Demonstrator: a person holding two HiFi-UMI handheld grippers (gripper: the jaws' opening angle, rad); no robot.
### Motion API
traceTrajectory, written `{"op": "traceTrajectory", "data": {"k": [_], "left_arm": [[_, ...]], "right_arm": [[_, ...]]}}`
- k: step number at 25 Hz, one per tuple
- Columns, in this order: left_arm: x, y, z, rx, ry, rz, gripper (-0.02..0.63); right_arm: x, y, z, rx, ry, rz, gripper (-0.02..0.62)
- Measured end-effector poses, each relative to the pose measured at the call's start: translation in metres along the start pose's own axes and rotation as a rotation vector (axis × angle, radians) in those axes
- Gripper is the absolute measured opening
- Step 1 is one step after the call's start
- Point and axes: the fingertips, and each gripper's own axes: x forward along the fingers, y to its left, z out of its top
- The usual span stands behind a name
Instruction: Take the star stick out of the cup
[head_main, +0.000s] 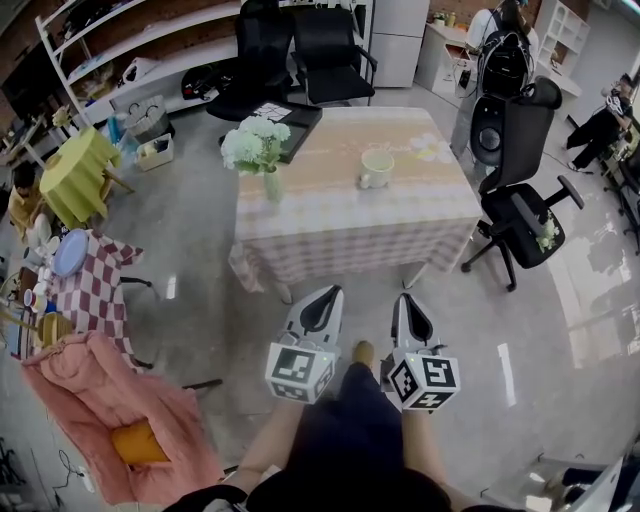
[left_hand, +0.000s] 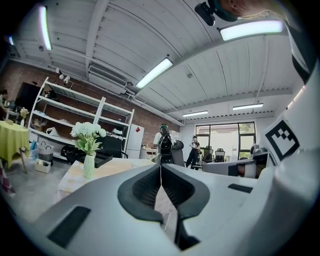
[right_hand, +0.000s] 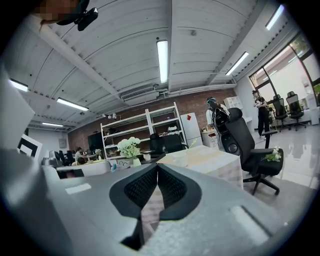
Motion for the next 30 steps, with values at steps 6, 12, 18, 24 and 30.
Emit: {"op": "traceTrajectory", "data": {"k": [6, 12, 18, 24, 30], "left_arm": [[0.036, 0.011, 0.004, 0.013, 0.016, 0.021, 0.011], [0.074, 0.017, 0.005, 0.013, 0.026, 0.034, 0.011], [0.107, 0.032, 0.001, -0.005, 0.036, 0.059, 0.011], [0.146, 0.034, 0.004, -0.008, 0.033, 0.059, 0.011], [0.182, 0.034, 0.002, 0.006, 0.041, 0.056, 0.011]], "right_arm": [[0.034, -0.021, 0.013, 0.024, -0.001, 0.015, 0.005], [0.071, -0.041, 0.019, 0.031, 0.024, 0.038, 0.005], [0.105, -0.055, 0.021, 0.018, 0.049, 0.064, 0.005], [0.135, -0.078, 0.030, 0.010, 0.054, 0.076, 0.005], [0.161, -0.098, 0.040, 0.011, 0.049, 0.090, 0.005]]}}
